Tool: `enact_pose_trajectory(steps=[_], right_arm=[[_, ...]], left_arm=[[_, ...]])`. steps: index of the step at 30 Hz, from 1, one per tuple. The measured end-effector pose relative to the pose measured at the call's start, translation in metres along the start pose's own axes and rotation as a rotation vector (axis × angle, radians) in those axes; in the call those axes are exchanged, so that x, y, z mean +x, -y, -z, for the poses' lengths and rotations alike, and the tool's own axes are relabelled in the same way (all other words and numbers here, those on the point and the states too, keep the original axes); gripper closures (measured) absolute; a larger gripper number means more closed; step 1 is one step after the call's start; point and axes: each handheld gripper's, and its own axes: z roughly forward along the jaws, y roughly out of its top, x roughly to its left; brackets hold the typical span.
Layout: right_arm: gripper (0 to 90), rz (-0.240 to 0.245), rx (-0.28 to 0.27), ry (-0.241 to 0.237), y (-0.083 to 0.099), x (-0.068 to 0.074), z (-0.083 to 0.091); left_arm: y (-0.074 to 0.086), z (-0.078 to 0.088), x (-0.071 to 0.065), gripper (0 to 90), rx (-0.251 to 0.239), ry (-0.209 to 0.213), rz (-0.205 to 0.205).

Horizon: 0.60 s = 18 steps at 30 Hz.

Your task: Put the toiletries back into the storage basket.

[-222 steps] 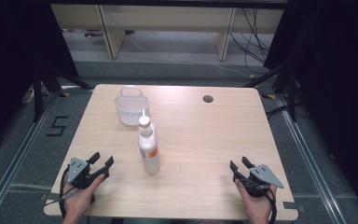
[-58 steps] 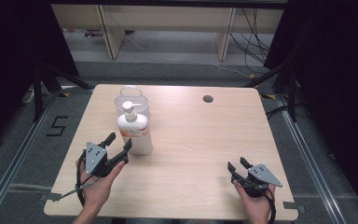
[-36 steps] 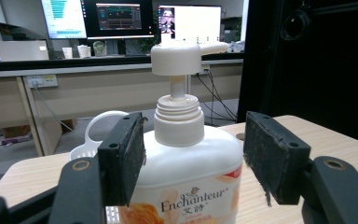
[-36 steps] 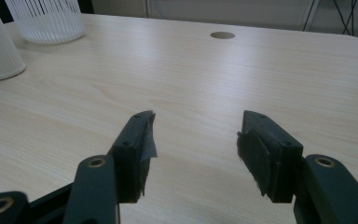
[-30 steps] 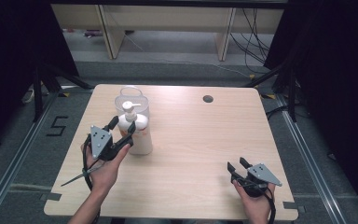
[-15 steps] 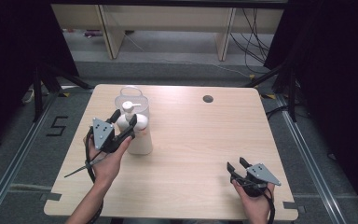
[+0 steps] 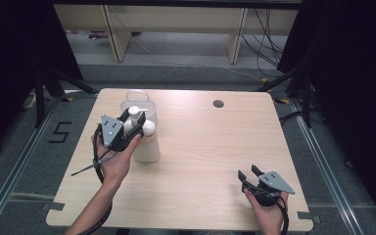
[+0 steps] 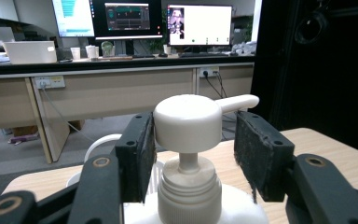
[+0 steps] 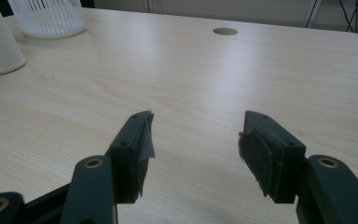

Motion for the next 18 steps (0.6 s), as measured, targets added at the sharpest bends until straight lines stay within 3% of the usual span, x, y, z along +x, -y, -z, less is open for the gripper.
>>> enact_pose_trajectory(steps=[11,18], right_arm=[[43.0,0.011,0.003,-0.005,-0.0003,-0.0006,-0.001],[42.9,0.005,0.008,-0.002,-0.0004,0.0001,-0.0005]], left_arm=[[-0.0015,-0.0038,0.0021,57.6,0.018,-0.015,-0.002],[-0.0013,-0.0026,0.003,58.9,0.016,-0.002,0.013]])
